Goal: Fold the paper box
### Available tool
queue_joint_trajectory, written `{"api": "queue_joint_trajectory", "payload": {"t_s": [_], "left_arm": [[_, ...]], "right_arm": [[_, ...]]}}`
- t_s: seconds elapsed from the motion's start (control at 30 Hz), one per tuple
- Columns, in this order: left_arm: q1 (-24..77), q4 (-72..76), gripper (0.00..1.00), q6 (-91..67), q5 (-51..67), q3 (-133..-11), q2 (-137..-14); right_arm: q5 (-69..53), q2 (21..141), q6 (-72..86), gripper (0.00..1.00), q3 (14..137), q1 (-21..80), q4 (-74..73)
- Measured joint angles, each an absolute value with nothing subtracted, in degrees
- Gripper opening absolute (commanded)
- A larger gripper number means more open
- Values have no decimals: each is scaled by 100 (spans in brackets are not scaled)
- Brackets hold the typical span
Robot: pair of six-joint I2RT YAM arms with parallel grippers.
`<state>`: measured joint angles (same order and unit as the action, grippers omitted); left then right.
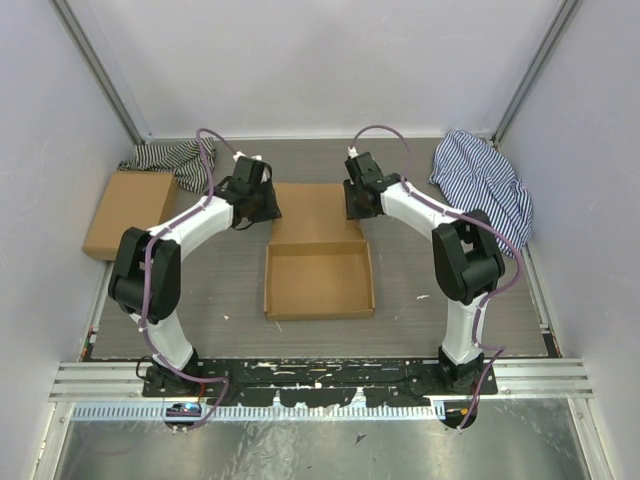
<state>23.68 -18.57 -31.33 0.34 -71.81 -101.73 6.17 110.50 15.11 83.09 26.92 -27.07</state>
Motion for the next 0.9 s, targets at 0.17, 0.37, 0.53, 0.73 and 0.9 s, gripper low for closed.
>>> {"api": "queue_joint_trajectory", "payload": {"t_s": [0.17,0.37,0.53,0.73,0.9], "left_arm": [[2429,-1903,37,-3118,10,-7264,-10173],[2471,-1962,37,-3109,-3,-7282,-10173],[2491,-2014,38,-3105,-82,-7282,-10173],[2510,-2108,39,-3037,-145,-7288,-10160],[2528,-2224,39,-3002,-209,-7354,-10077]], "right_arm": [[757,11050,1496,58,8331,2816,-2836],[845,11050,1503,61,8337,2945,-2888],[875,11050,1520,61,8337,2956,-2888],[882,11050,1540,61,8337,2969,-2886],[895,11050,1555,61,8337,2982,-2886]]}}
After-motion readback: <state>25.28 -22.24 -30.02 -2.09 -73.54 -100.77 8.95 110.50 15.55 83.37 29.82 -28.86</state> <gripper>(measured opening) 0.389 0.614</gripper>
